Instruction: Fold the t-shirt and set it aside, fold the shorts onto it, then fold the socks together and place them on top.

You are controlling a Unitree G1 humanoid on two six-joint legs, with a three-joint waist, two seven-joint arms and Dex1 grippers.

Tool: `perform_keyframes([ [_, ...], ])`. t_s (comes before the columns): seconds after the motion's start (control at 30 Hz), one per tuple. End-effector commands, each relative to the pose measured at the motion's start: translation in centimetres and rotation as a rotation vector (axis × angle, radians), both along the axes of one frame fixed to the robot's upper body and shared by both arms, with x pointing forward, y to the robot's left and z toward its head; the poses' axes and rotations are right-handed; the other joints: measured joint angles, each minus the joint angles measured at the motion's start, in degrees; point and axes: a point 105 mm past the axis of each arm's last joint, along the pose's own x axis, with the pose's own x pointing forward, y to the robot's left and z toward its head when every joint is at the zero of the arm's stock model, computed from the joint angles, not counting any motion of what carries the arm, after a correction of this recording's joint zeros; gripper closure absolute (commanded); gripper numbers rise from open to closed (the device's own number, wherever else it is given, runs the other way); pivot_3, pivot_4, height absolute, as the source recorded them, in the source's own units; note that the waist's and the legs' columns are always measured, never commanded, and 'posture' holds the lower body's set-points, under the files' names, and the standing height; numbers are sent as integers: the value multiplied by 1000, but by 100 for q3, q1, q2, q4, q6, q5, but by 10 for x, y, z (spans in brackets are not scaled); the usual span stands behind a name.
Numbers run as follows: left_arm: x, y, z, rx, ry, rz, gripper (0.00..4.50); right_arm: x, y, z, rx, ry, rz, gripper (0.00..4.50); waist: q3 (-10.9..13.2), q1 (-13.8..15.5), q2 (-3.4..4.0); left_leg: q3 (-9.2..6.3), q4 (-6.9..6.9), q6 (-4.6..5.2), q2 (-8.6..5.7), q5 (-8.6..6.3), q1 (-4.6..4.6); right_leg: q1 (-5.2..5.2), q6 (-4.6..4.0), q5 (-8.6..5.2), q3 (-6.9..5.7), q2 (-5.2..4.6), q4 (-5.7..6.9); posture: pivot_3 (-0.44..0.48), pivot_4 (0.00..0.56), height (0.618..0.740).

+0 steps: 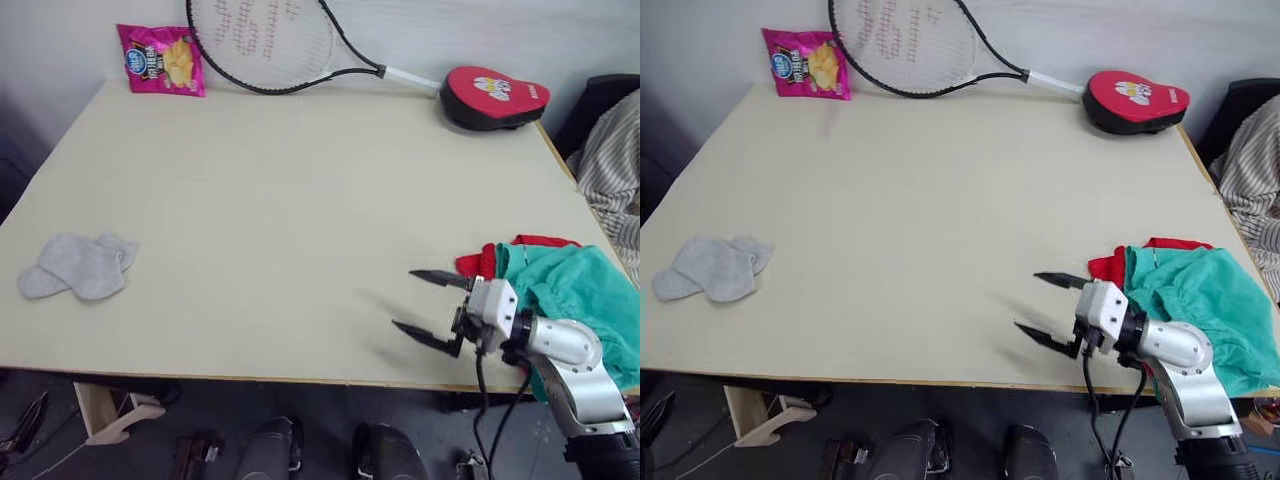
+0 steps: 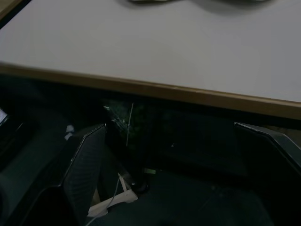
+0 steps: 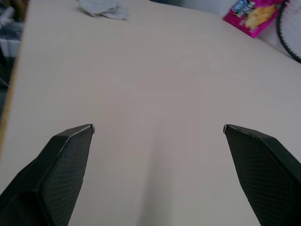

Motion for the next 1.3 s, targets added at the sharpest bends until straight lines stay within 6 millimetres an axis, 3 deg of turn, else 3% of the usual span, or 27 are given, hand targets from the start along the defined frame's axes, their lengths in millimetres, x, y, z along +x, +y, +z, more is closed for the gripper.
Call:
perform_keyframes([
  [0.03, 21, -9, 29, 41, -67, -61, 0, -13, -4, 11, 13, -42, 52, 16, -1, 9, -1, 4, -6, -2, 0, 0, 2, -2, -3, -4, 54, 16, -3, 0, 150, 740],
  [0.17, 73, -44, 59, 19, -100, -249, 0, -18, 0, 19, 48, -40, 51, 16, -12, 9, -20, 15, -43, -35, -1, 12, 6, -3, 5, 0, 103, 34, -8, 0, 150, 740],
  [0.27, 112, -63, 70, 72, -25, -340, 0, -17, 9, 25, 65, -39, 68, 16, -12, -4, -19, 15, -59, -79, 2, 31, 15, -12, 80, 41, 100, 39, 8, 0, 150, 740],
  [0.4, 139, -60, 65, 78, 82, -312, 0, -13, 16, 30, 75, -48, 69, 16, -13, -119, -19, 36, -78, -112, 5, 50, 16, -40, 82, 42, 120, 55, 26, 0, 150, 740],
  [0.53, 172, -43, 67, 153, 86, -244, 0, -10, 16, 29, 74, -46, 53, 16, -13, -136, -24, 68, -87, -122, 11, 55, 12, -83, 82, 40, 110, 58, 73, 0, 150, 740],
  [0.67, 208, -32, 70, 115, 87, -216, 0, -6, 14, 29, 72, -54, 17, 16, -10, -119, -53, 76, -79, -132, 19, 71, 12, -87, 80, 39, 96, 59, 89, 0, 150, 740],
  [0.9, 247, -18, 57, 69, 164, -141, 0, -6, 22, 29, 76, -50, 35, 16, -19, -116, -78, 76, -68, -136, 15, 86, 16, -92, 78, 51, 101, 49, 111, 0, 150, 740],
  [1.0, 248, -15, 43, 64, 248, -140, 600, -3, 21, 32, 75, -58, 27, 0, -20, -139, -79, 82, -69, -134, 16, 86, 15, -96, 78, 51, 97, 50, 138, 0, 150, 740],
  [1.17, 243, -17, 33, 51, 299, -186, 2025, -2, 18, 33, 70, -71, 3, 0, -20, -155, -80, 97, -64, -131, 17, 90, 28, -96, 78, 51, 104, 49, 144, 0, 150, 740],
  [1.2, 243, -21, 33, 43, 292, -218, 2025, -2, 15, 33, 69, -75, -10, 0, -20, -162, -79, 98, -63, -131, 17, 90, 29, -96, 78, 51, 107, 49, 144, 0, 150, 740],
  [1.23, 243, -27, 35, 34, 283, -257, 2437, -2, 13, 33, 66, -77, -21, 0, -20, -162, -79, 103, -62, -131, 18, 89, 35, -96, 78, 51, 114, 46, 145, 0, 150, 740],
  [1.3, 244, -46, 42, 36, 261, -360, 2780, -2, 10, 34, 62, -82, -37, 0, -20, -154, -79, 102, -62, -131, 18, 89, 36, -99, 77, 50, 115, 41, 146, 0, 150, 740],
])
